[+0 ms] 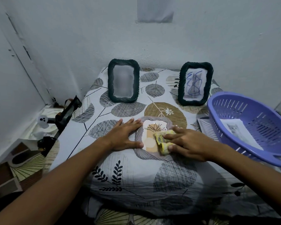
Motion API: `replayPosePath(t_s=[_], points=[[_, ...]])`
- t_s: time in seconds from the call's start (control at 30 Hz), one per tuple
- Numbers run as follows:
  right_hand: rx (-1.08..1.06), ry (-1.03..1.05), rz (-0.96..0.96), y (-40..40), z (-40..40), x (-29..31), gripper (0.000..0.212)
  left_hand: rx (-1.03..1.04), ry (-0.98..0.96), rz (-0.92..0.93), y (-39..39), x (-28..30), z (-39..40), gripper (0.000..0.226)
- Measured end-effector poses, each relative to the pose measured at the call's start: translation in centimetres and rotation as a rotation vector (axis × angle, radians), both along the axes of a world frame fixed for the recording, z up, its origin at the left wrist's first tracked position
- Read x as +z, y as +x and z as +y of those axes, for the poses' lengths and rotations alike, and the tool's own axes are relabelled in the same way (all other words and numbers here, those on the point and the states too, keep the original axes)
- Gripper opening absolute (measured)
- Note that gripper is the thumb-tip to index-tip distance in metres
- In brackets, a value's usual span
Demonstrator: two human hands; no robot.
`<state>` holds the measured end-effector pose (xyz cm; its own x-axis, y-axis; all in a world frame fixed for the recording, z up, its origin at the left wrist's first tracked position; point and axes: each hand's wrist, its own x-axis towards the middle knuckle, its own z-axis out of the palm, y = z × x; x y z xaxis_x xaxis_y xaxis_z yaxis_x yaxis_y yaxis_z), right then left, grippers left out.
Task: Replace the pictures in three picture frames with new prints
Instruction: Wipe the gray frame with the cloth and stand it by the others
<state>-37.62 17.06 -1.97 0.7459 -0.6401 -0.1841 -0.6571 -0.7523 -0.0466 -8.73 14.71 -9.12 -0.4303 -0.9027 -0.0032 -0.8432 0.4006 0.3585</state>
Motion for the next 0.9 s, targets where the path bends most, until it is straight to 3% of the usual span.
replayPosePath(t_s=[0.17, 0.3, 0.47, 0.7, 0.9], points=[[-0.137, -0.089, 0.071, 1.8, -3.1, -0.1, 0.093, -0.003, 0.015, 0.005, -0.1, 0.2, 0.0, 0.120], [-0.194, -0.090, 0.047, 3.0, -5.6, -0.8, 0.055, -0.003, 0.011, 0.010, -0.1, 0.3, 0.1, 0.119], [-0.120, -0.088, 0.024, 2.2, -4.5, -1.4, 0.053, 0.002, -0.002, 0.011, -0.2, 0.3, 0.3, 0.119], [-0.011, -0.091, 0.022, 0.6, -0.7, -1.2, 0.088, -0.005, -0.008, 0.007, -0.2, 0.3, 0.3, 0.123], [-0.159, -0.172, 0.051, 3.9, -3.6, -1.1, 0.053, -0.011, -0.001, 0.007, -0.1, 0.3, 0.2, 0.124]])
